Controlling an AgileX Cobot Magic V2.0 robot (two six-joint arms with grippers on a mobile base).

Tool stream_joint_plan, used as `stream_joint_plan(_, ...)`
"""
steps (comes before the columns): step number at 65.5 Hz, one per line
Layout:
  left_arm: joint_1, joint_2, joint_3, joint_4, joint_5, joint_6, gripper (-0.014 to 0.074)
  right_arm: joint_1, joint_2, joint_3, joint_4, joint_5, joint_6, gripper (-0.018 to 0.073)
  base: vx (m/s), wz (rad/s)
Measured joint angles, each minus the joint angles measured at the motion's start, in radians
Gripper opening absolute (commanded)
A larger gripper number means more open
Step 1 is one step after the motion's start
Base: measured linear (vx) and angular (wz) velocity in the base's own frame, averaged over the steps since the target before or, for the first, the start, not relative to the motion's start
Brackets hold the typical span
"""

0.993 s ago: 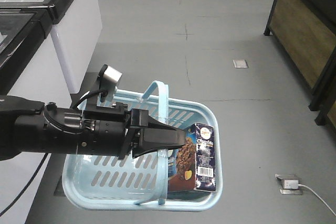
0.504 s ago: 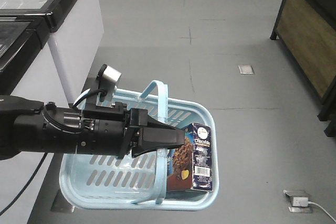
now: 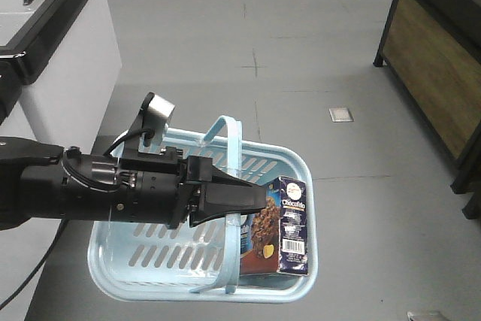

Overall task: Left arm holds basket, right arm returns cookies
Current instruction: 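Drive forward toward the drink shelves holding the basket in the left gripper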

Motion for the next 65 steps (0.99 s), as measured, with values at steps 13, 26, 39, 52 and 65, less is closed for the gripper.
stream_joint_plan(13,0.000,0.000,0.000,0.000,-0.002,0.000,-0.0003,0.000,0.000,0.000,0.000,0.000,0.000,-0.0009,0.41,-0.05)
stream_joint_plan(26,0.000,0.000,0.000,0.000,0.001,0.000,-0.0003,0.000,0.000,0.000,0.000,0.000,0.000,-0.0009,0.44,0.00)
stream_joint_plan(39,0.000,0.000,0.000,0.000,-0.004,0.000,-0.0003,0.000,0.000,0.000,0.000,0.000,0.000,-0.0009,0.46,0.07)
stream_joint_plan(52,0.000,0.000,0.000,0.000,-0.004,0.000,-0.0003,0.000,0.000,0.000,0.000,0.000,0.000,-0.0009,0.47,0.07)
stream_joint_plan(65,0.000,0.000,0.000,0.000,-0.004,0.000,-0.0003,0.000,0.000,0.000,0.000,0.000,0.000,-0.0009,0.47,0.01)
